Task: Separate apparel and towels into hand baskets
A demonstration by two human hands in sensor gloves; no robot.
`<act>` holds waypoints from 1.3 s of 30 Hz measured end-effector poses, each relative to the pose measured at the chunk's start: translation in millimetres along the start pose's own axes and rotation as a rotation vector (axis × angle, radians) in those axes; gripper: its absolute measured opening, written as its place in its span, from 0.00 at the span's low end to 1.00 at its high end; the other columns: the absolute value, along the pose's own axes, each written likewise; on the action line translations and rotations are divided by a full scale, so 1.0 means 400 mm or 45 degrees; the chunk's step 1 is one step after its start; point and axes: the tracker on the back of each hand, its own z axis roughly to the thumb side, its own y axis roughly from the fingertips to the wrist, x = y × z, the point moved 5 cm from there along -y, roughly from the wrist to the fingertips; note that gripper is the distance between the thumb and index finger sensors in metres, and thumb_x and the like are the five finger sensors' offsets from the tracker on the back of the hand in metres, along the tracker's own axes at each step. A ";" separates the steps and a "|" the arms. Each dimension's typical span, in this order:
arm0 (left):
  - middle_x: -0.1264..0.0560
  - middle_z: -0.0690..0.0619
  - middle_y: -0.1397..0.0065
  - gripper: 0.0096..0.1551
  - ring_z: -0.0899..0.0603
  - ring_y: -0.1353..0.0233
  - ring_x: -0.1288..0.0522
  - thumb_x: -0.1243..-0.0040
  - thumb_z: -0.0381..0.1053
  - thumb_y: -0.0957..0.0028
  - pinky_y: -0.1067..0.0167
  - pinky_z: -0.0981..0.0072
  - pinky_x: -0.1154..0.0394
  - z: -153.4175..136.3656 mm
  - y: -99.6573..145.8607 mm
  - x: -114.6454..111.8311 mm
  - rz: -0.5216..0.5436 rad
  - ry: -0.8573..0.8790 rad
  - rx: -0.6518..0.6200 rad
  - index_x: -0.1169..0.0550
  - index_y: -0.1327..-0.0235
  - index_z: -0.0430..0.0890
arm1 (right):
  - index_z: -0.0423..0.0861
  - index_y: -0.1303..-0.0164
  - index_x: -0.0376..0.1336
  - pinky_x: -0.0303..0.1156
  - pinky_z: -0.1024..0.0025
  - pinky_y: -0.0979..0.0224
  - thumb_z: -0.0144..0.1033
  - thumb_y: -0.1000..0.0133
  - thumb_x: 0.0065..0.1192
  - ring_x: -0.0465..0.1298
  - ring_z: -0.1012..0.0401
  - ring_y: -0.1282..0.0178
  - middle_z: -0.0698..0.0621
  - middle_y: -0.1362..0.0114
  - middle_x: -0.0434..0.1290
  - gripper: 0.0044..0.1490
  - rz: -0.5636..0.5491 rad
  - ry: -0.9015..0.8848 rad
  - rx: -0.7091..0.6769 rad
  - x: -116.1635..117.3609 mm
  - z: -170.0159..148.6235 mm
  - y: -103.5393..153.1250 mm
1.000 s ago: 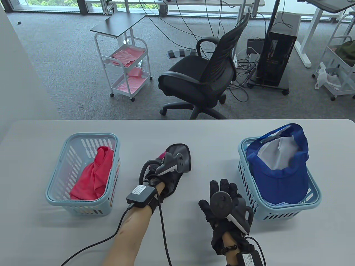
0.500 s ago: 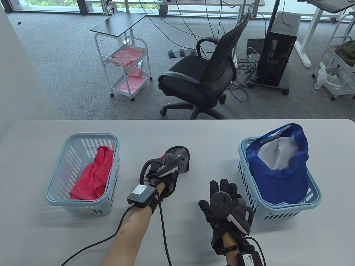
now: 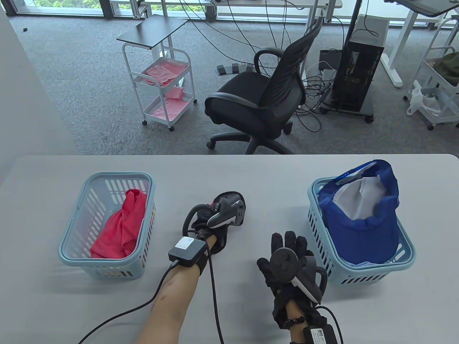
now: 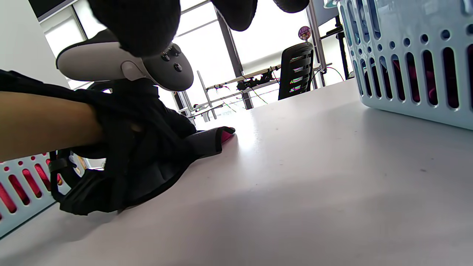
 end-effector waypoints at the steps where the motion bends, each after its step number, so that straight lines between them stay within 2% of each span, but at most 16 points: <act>1: 0.30 0.58 0.24 0.21 0.42 0.30 0.20 0.41 0.56 0.44 0.29 0.50 0.21 0.003 0.000 0.002 0.008 -0.008 0.000 0.28 0.37 0.61 | 0.36 0.17 0.47 0.45 0.26 0.25 0.51 0.42 0.60 0.42 0.28 0.21 0.29 0.16 0.41 0.51 0.001 -0.002 0.000 0.001 0.000 0.000; 14: 0.26 0.56 0.27 0.21 0.47 0.34 0.17 0.38 0.54 0.45 0.31 0.55 0.18 -0.022 0.013 0.023 0.084 -0.013 0.048 0.26 0.38 0.60 | 0.36 0.17 0.47 0.45 0.26 0.25 0.51 0.42 0.60 0.42 0.28 0.21 0.29 0.16 0.41 0.51 0.011 0.007 -0.032 0.008 0.022 0.005; 21: 0.25 0.55 0.28 0.21 0.49 0.35 0.16 0.37 0.53 0.45 0.32 0.56 0.17 -0.051 0.034 0.077 0.147 0.027 0.070 0.26 0.38 0.60 | 0.37 0.17 0.47 0.45 0.26 0.25 0.51 0.42 0.60 0.42 0.28 0.21 0.29 0.16 0.41 0.51 0.011 0.009 -0.030 0.008 0.023 0.005; 28: 0.25 0.55 0.28 0.21 0.49 0.36 0.15 0.35 0.52 0.46 0.33 0.57 0.16 -0.070 0.053 0.155 0.214 0.076 0.087 0.25 0.39 0.60 | 0.37 0.17 0.47 0.45 0.26 0.25 0.51 0.42 0.60 0.42 0.28 0.21 0.29 0.16 0.41 0.51 0.008 0.004 -0.031 0.006 0.022 0.005; 36: 0.25 0.55 0.28 0.22 0.48 0.36 0.15 0.34 0.51 0.45 0.32 0.56 0.16 -0.128 0.116 0.312 0.372 0.143 0.095 0.25 0.38 0.59 | 0.37 0.17 0.47 0.45 0.26 0.25 0.50 0.42 0.60 0.42 0.28 0.21 0.29 0.16 0.41 0.51 0.017 0.002 -0.042 0.007 0.025 0.007; 39: 0.25 0.54 0.27 0.22 0.48 0.35 0.15 0.34 0.51 0.45 0.32 0.56 0.16 -0.154 0.145 0.354 0.423 0.159 0.099 0.25 0.38 0.59 | 0.36 0.17 0.47 0.45 0.26 0.25 0.50 0.42 0.60 0.42 0.27 0.21 0.29 0.16 0.41 0.51 0.014 0.000 -0.041 0.006 0.024 0.008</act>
